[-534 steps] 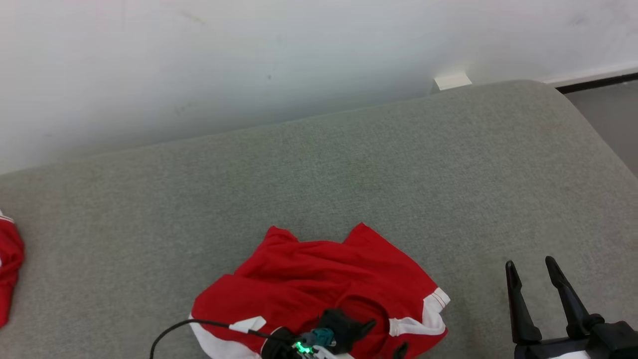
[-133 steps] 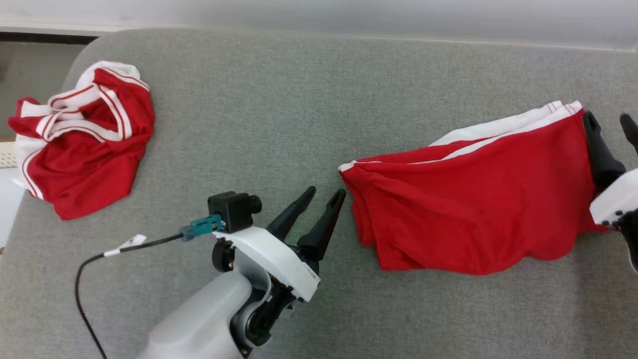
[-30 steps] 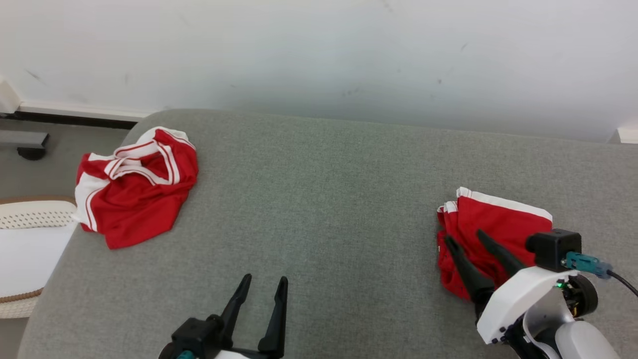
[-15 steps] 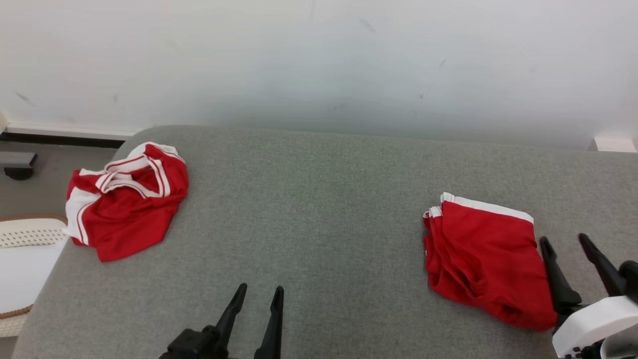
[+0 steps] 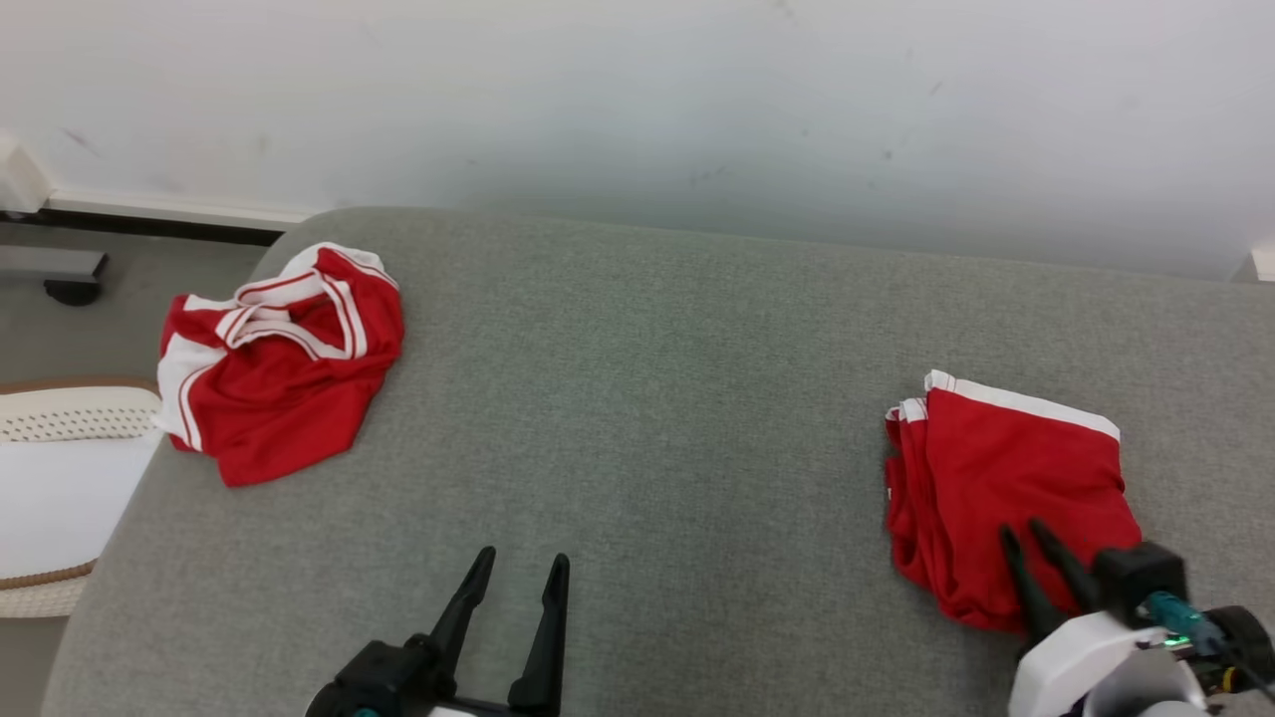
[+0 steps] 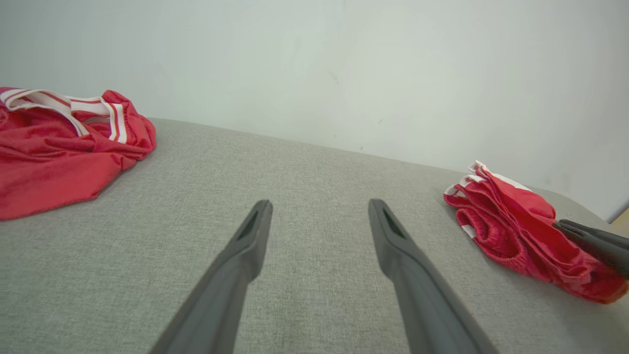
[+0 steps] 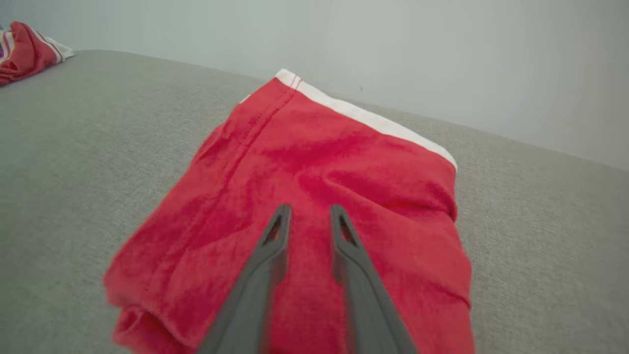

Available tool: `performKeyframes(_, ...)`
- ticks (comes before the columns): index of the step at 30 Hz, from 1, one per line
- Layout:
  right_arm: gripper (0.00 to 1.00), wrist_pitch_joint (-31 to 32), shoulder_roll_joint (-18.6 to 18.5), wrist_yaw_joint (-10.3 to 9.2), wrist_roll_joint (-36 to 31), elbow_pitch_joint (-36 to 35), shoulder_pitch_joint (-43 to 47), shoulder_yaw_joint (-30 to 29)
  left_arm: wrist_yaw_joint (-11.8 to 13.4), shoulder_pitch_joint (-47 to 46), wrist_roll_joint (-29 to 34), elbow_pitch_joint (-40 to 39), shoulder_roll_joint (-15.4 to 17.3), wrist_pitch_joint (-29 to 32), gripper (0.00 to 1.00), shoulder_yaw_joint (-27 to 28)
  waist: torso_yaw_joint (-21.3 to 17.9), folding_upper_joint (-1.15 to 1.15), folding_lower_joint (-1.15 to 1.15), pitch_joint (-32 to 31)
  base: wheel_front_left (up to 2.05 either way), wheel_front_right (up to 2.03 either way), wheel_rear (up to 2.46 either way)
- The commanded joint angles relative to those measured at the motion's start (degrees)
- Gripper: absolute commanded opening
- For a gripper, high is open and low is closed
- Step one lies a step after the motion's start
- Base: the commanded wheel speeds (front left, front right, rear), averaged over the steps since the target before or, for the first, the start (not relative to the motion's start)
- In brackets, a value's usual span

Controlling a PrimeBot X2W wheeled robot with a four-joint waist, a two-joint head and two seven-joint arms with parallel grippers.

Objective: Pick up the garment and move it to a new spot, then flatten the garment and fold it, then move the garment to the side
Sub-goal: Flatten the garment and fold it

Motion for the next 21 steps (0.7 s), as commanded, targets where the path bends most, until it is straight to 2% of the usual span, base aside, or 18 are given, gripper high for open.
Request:
performKeyframes(1,0.31,-0.92,0.59,-0.04,-0.58,2.30,-1.15,1.44,0.02,-0.52,-0.01,0.06,0.22,-0.05,1.00,0.16,0.44,0.00,0.00,0.22,0.00,0.00,0.00)
performKeyframes(4,0.01,-2.05,1.52,-0.05,-0.14,5.60,-2.21,4.39,0.23,-0.75,-0.38,0.28,0.22,-0.05,1.00,0.15,0.91,0.00,0.00,0.14,0.00,0.00,0.00)
performKeyframes(10,0.00,-3.27,2.36,-0.06,1.86,9.54,-2.34,9.79,0.57,0.26,-0.57,0.68,0.22,-0.05,1.00,0.99,0.89,0.00,0.00,-1.14,0.00,0.00,0.00)
performKeyframes(15,0.00,-5.35,2.45,-0.06,3.71,8.40,-1.08,11.55,0.51,1.23,0.15,0.76,0.21,-0.05,1.00,2.65,-0.22,0.00,0.00,-2.95,0.00,0.00,0.00)
performKeyframes(16,0.08,-5.89,2.28,-0.06,3.81,7.66,-0.70,11.58,0.43,1.48,0.34,0.75,0.24,-0.05,1.00,3.04,-0.53,0.00,0.00,-3.40,0.00,0.00,0.00)
performKeyframes(17,0.34,-6.39,2.24,-0.06,4.21,6.78,-0.18,11.28,0.35,1.76,0.51,0.78,0.23,-0.05,1.00,3.42,-0.86,0.00,0.00,-3.99,0.00,0.00,0.00)
performKeyframes(18,0.75,-6.74,2.25,-0.06,4.66,5.88,0.61,10.72,0.24,2.04,0.77,0.79,0.23,-0.05,1.00,3.66,-1.13,0.00,0.00,-4.54,0.00,0.00,0.00)
performKeyframes(19,1.00,-7.12,2.16,-0.06,5.04,4.71,1.53,10.08,0.20,2.35,0.94,0.77,0.22,-0.05,1.00,4.08,-1.45,0.00,0.00,-5.25,0.00,0.00,0.00)
performKeyframes(21,1.00,-7.48,1.81,-0.06,5.77,2.16,3.63,8.38,-0.02,3.23,1.37,0.68,0.23,-0.05,1.00,4.87,-2.10,0.00,0.00,-6.44,0.00,0.00,0.00)
